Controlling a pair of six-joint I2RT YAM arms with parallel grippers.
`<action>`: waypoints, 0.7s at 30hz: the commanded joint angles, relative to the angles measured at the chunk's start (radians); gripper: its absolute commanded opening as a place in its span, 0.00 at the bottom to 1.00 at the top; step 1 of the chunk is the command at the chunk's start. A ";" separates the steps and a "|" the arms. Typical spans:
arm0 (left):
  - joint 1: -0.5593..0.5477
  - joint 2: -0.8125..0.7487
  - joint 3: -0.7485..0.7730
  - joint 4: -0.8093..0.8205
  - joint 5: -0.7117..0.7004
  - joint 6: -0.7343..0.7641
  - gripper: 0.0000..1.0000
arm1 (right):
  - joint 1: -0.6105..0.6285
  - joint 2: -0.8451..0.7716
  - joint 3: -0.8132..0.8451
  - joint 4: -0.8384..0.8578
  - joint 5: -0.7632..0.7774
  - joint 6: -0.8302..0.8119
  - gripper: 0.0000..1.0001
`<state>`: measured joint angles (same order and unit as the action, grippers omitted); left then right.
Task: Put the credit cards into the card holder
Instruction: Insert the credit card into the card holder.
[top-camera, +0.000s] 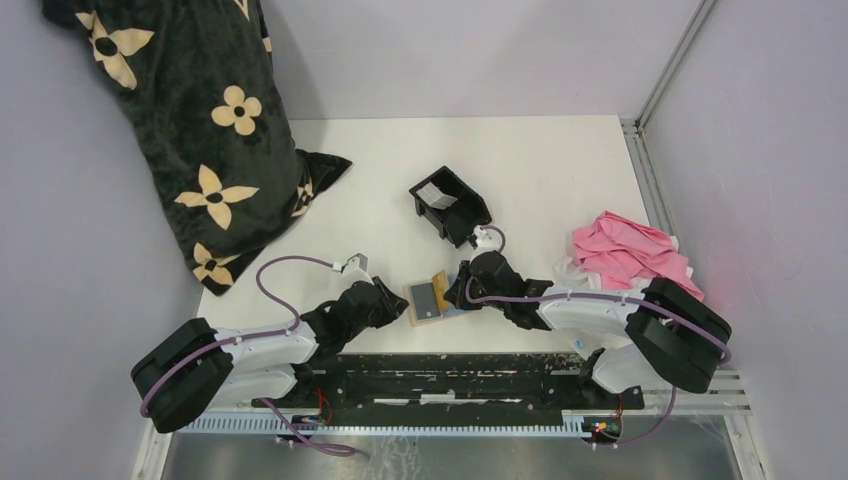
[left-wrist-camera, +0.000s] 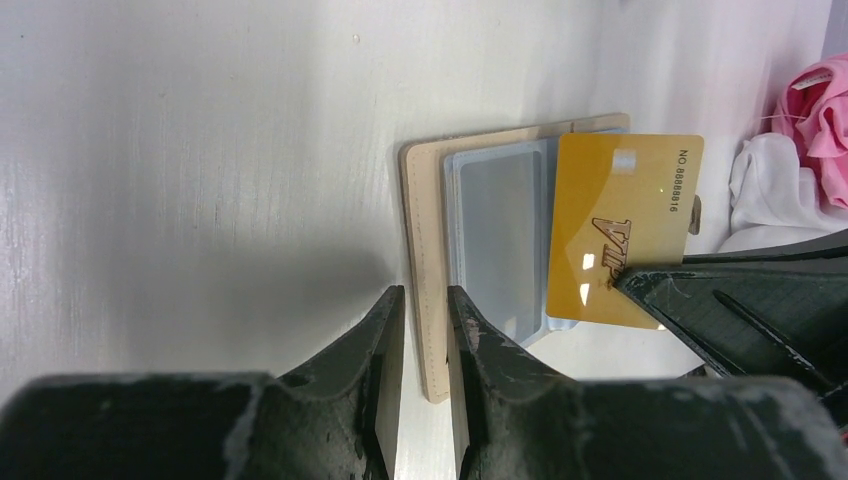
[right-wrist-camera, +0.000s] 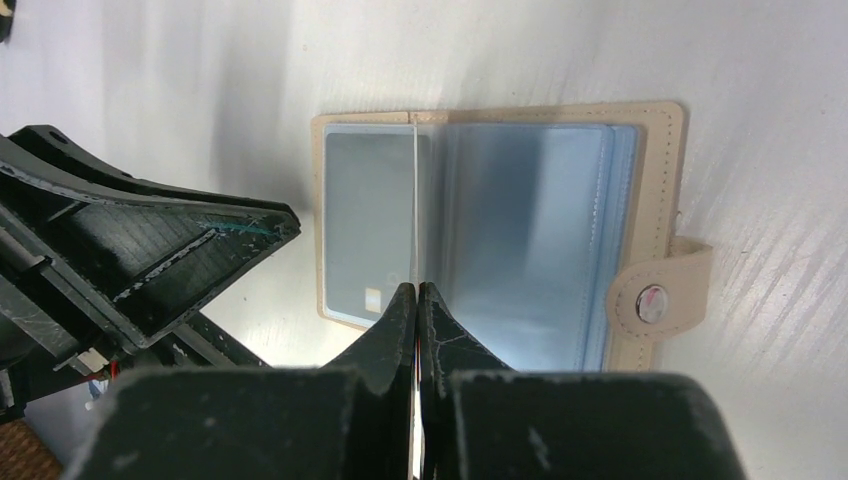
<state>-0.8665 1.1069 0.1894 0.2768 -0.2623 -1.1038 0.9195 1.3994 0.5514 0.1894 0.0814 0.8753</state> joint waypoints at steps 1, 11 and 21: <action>-0.011 -0.013 -0.008 0.009 -0.040 -0.041 0.29 | -0.005 0.021 -0.007 0.072 -0.015 0.017 0.01; -0.025 0.022 -0.007 0.014 -0.049 -0.051 0.29 | -0.006 0.036 -0.032 0.097 -0.015 0.028 0.01; -0.041 0.079 0.016 0.029 -0.049 -0.054 0.28 | -0.016 0.045 -0.072 0.119 -0.015 0.048 0.01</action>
<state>-0.8986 1.1595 0.1890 0.3180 -0.2871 -1.1049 0.9127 1.4338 0.4988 0.2806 0.0643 0.9142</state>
